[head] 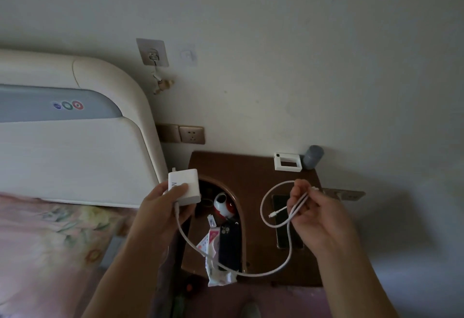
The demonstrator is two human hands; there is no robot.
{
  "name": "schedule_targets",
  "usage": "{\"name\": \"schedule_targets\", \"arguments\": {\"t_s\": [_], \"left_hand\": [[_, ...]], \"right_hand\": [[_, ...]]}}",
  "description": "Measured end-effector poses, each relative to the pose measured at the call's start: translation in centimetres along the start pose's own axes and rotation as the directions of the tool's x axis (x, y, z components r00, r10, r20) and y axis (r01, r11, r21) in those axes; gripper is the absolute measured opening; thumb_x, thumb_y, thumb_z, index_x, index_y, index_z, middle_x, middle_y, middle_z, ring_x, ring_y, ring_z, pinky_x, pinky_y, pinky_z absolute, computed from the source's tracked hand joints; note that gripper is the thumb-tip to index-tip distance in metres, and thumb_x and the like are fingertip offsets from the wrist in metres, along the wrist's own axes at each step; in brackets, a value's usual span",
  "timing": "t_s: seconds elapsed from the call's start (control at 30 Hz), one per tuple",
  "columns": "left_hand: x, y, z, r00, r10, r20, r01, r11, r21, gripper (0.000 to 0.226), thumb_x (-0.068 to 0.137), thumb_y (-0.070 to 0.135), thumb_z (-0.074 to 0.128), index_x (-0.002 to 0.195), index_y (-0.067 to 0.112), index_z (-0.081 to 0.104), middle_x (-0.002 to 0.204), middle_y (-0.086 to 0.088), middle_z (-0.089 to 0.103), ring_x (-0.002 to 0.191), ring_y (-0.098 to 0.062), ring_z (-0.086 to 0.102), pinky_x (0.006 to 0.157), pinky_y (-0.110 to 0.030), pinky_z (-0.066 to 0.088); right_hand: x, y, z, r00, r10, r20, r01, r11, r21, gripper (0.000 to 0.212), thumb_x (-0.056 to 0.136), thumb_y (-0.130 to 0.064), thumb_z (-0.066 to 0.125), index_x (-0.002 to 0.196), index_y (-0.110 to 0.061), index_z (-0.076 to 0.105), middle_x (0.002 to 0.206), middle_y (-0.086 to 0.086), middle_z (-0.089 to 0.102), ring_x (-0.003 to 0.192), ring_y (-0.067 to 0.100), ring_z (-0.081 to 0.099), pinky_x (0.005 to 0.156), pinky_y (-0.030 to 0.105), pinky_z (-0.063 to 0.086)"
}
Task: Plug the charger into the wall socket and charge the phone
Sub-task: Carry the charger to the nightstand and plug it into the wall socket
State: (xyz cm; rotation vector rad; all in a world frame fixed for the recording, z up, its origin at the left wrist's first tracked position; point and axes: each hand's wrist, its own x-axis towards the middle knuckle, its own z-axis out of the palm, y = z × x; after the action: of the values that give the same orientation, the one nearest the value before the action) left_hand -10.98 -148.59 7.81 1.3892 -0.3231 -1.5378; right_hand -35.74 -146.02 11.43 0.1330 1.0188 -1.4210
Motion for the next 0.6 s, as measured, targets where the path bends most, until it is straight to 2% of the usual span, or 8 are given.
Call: {"name": "schedule_targets", "arguments": {"t_s": [0.13,0.27,0.43,0.6], "left_hand": [[1.6,-0.3,2.7,0.999,0.009,-0.033,-0.01,0.999,-0.037,0.034,0.088,0.006,0.06,0.122,0.009,0.057,0.107,-0.016,0.063,0.091,-0.024,0.065,0.051,-0.025,0.057],[2.8,-0.4,4.3,0.997,0.014,-0.072,-0.017,0.999,-0.043,0.025,0.087,0.007,0.062,0.112,0.01,0.061,0.109,-0.016,0.064,0.094,-0.025,0.065,0.052,-0.025,0.057],[4.2,-0.3,5.5,0.995,0.016,-0.097,-0.021,0.999,-0.048,0.036,0.087,0.009,0.063,0.123,0.012,0.06,0.109,-0.015,0.064,0.094,-0.025,0.066,0.052,-0.025,0.056],[6.8,-0.1,5.8,1.0,0.012,-0.004,-0.012,0.998,-0.056,0.044,0.089,0.012,0.059,0.131,0.02,0.052,0.12,-0.017,0.058,0.101,-0.028,0.063,0.058,-0.033,0.058]], "right_hand": [[3.0,-2.1,0.6,0.999,0.044,0.024,-0.042,0.998,-0.044,0.017,0.095,-0.009,0.046,0.096,-0.004,0.062,0.075,0.007,0.067,0.069,0.015,0.061,0.069,0.027,0.047],[5.6,-3.3,1.4,0.996,0.085,0.036,-0.084,0.995,-0.053,0.016,0.094,-0.008,0.047,0.096,-0.004,0.062,0.076,0.007,0.067,0.068,0.014,0.061,0.068,0.026,0.047],[7.4,-3.4,2.1,0.989,0.144,0.031,-0.141,0.986,-0.089,0.018,0.094,-0.009,0.047,0.095,-0.004,0.065,0.08,0.007,0.067,0.07,0.014,0.062,0.068,0.026,0.047],[8.9,-3.0,2.8,0.986,0.169,-0.005,-0.169,0.982,-0.079,0.017,0.094,-0.009,0.048,0.093,-0.005,0.065,0.073,0.007,0.07,0.07,0.014,0.061,0.067,0.027,0.047]]}}
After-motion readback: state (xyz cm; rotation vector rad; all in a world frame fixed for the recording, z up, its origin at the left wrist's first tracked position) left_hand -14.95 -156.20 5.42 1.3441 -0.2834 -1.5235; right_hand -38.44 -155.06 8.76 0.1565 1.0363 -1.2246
